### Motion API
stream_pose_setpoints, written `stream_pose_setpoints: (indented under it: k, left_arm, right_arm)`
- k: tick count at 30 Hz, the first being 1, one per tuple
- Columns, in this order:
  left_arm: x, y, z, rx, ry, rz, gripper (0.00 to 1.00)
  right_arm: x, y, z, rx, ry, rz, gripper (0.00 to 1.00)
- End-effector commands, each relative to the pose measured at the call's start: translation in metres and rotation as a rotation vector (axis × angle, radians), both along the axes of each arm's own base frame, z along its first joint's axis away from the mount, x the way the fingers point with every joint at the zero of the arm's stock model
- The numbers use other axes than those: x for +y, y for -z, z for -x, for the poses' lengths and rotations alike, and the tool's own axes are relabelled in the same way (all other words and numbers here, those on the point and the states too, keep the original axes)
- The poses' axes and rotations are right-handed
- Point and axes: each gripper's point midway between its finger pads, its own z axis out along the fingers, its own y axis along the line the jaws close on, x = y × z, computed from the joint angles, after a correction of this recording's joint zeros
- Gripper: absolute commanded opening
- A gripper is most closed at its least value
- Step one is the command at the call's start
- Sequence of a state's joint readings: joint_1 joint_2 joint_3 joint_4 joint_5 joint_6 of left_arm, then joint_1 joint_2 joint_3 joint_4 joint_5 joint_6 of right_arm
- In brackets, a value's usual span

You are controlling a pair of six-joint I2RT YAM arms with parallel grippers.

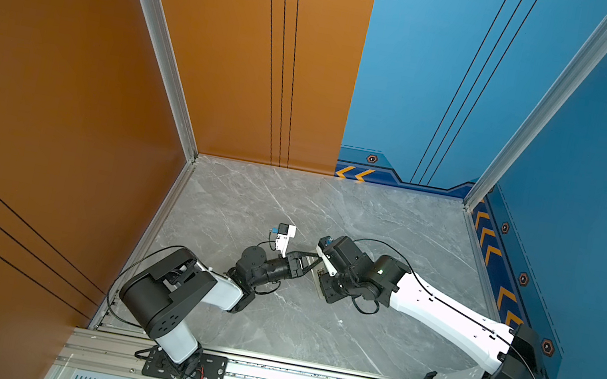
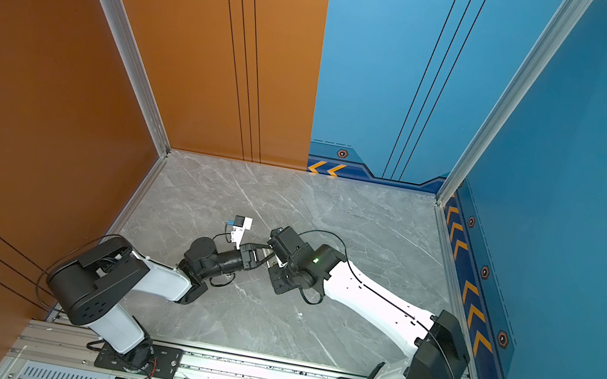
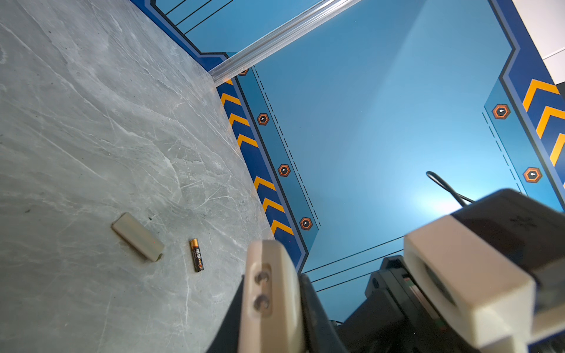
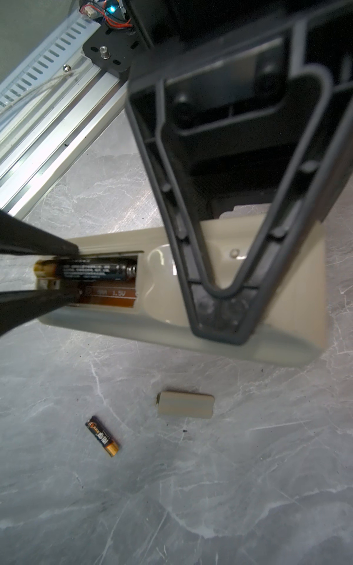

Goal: Load the batteries into the remote control
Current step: 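Lower the battery into the slot and open the right gripper, then raise the right gripper and reposition it over the seated battery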

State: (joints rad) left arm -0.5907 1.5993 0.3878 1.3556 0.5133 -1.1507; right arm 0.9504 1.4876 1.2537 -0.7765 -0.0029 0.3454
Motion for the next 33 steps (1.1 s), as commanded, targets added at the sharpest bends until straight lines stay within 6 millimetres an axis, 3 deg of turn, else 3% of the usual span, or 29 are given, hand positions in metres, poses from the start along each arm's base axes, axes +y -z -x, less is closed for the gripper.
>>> stream_pose_setpoints:
  k: [1,18,26,33]
  left_arm:
    - [-0.009,-0.025,0.007,-0.060,0.054,0.055,0.00]
    - [-0.009,-0.027,0.009,-0.059,0.062,0.060,0.00]
    - [-0.009,-0.029,0.010,-0.056,0.068,0.065,0.00]
    - [-0.012,-0.026,0.010,-0.032,0.091,0.059,0.00]
  right_arm:
    - [0.003,-0.013,0.001,-0.017,-0.012,-0.027,0.22]
    - [0.003,-0.037,0.003,-0.065,-0.011,-0.071,0.35]
    - [0.002,-0.052,0.005,-0.092,-0.020,-0.085,0.36]
    - [-0.017,-0.068,0.006,-0.143,-0.031,-0.050,0.36]
